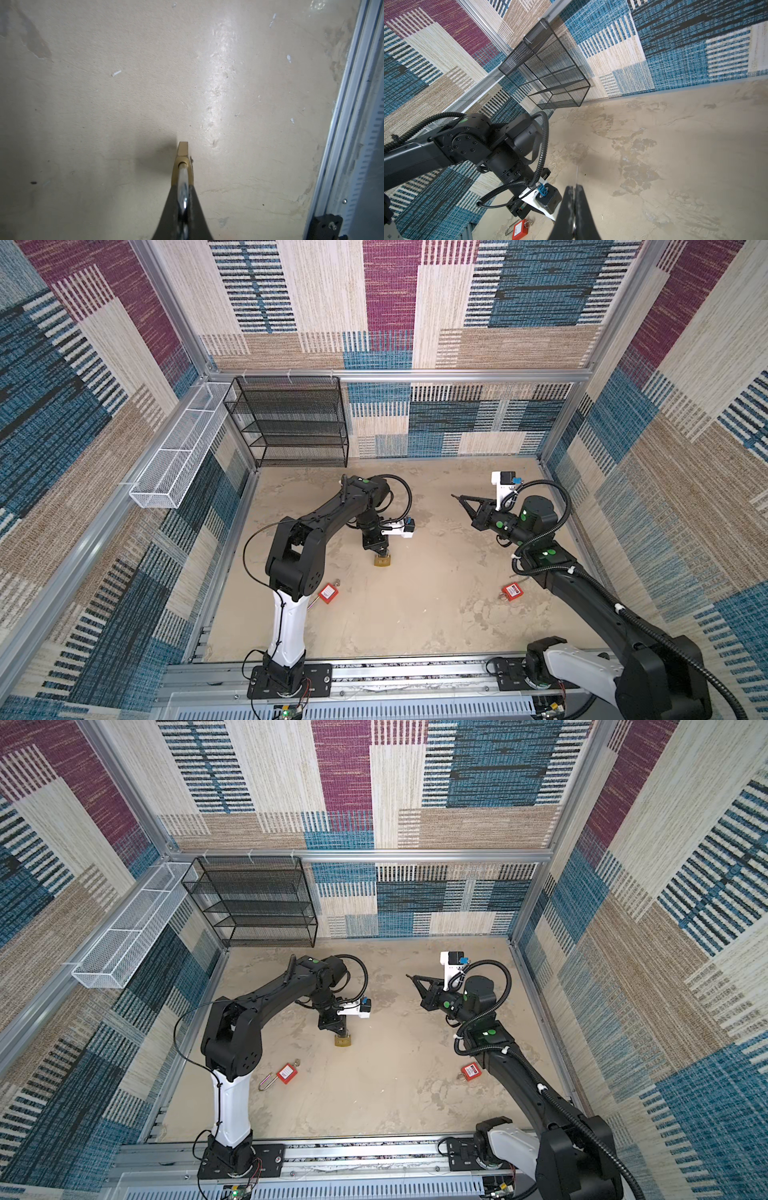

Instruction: Lock with the key

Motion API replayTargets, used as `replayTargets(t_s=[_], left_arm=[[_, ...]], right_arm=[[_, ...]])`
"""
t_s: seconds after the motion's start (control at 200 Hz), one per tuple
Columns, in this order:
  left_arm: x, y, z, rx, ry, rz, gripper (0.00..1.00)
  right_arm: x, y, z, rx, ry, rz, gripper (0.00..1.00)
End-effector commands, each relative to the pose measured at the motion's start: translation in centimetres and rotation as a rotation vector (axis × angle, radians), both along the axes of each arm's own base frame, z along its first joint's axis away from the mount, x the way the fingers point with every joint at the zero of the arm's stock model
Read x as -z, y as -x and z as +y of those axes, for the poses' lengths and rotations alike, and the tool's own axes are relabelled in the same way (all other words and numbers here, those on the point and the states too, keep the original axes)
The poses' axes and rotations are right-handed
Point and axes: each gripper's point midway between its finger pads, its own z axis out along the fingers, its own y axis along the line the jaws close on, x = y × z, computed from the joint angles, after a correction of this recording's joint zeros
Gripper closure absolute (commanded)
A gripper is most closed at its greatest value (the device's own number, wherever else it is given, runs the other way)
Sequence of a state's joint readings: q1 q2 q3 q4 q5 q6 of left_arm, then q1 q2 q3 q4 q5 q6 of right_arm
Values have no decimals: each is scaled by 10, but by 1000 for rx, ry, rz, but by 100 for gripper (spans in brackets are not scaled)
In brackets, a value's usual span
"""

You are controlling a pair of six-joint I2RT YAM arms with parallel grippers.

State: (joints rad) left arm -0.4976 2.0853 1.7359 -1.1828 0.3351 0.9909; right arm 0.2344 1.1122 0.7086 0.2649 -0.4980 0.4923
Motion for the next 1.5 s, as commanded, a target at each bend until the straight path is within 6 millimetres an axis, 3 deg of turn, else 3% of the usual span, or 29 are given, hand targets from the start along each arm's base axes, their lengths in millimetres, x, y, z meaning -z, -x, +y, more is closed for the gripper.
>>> replayTargets(t_s=[0.0, 0.806, 1.142, 1.493], left_arm=[[3, -5, 2, 11, -19, -9, 100], [34, -47, 5, -14, -39, -89, 100], [36, -56, 2, -22, -27, -92, 88], [46, -62, 4, -40, -47, -85, 86]], right_arm=[[-7, -1, 1, -5, 9, -32, 100], [-2, -5, 2, -10, 31, -18, 100], [-1, -7, 3, -14, 38, -18, 100], [-1, -6, 3, -16, 37, -18, 100]])
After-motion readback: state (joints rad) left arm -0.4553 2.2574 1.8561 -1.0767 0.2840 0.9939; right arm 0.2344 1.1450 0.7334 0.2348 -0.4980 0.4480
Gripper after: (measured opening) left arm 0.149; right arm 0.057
